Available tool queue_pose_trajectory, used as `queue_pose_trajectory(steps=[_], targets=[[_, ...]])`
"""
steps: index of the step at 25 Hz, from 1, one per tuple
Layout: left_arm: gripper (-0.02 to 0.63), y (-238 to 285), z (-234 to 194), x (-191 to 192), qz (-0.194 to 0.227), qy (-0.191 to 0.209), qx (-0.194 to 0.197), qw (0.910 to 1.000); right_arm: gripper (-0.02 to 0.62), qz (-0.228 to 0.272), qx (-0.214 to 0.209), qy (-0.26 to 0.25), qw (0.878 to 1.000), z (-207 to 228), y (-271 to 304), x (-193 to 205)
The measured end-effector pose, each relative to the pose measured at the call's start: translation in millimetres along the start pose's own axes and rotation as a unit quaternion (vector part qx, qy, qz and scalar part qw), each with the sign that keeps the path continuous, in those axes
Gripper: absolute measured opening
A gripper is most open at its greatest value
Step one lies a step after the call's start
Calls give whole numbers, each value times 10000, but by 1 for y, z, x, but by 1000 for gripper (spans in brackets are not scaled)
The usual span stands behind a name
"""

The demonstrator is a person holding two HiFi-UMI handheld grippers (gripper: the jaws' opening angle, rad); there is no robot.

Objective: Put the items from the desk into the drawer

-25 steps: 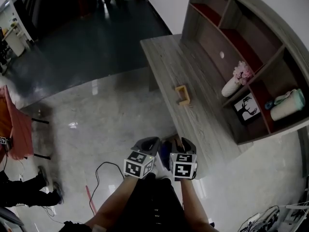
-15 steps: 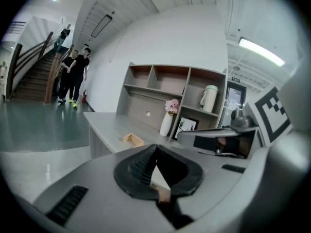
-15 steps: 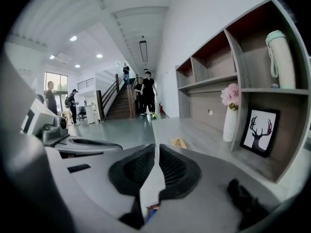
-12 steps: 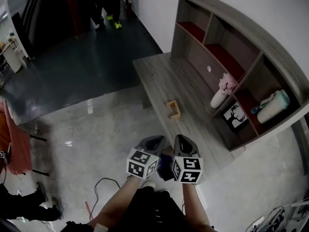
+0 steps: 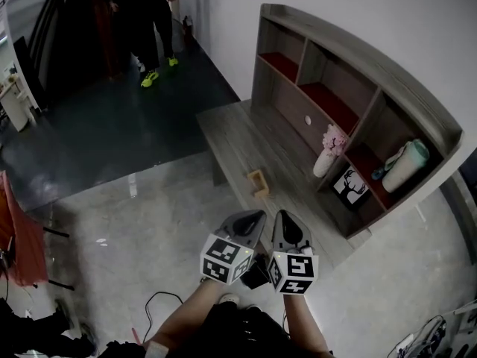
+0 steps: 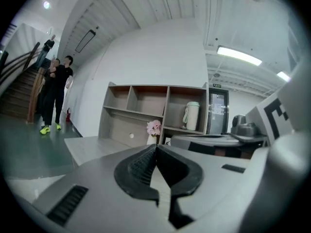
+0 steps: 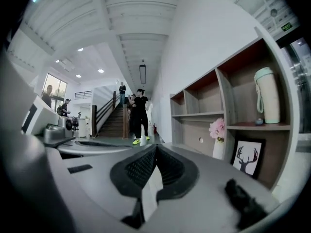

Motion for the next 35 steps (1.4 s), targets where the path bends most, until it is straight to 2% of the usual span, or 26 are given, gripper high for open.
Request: queue_pose_trajectory(steps=[2,6,10,14,18,35], targets=[[11,-1,7,-3,38,128,-9,9999,12,135,175,-5,9998,3,-11,-2],[11,-2,16,-1,159,51,-23,9999,12,382,526,57,9979,14,-30,-6],[11,2,25,0,207,5,106,9997,12,346,666,123,9971,28,-37,-5],[10,7,32,2,82,129,233,9996,12,215,776,112,9967,35,-41,2],[11,11,38,-1,285,-4,412,9987,12,205,754,76,9969,37,-44,5],[11,13,21,19,-49,-159,26,9999,11,-163,501,218,9984,39,-28,19]])
Point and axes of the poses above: the fingertips, and each gripper's own axes: y forward along the fingers, z to its right, x out of its underside, the point moved 2 cm from there along -y, backward along the fingers, and after that the axes turned 12 degrees about x, right-handed, at the moved point
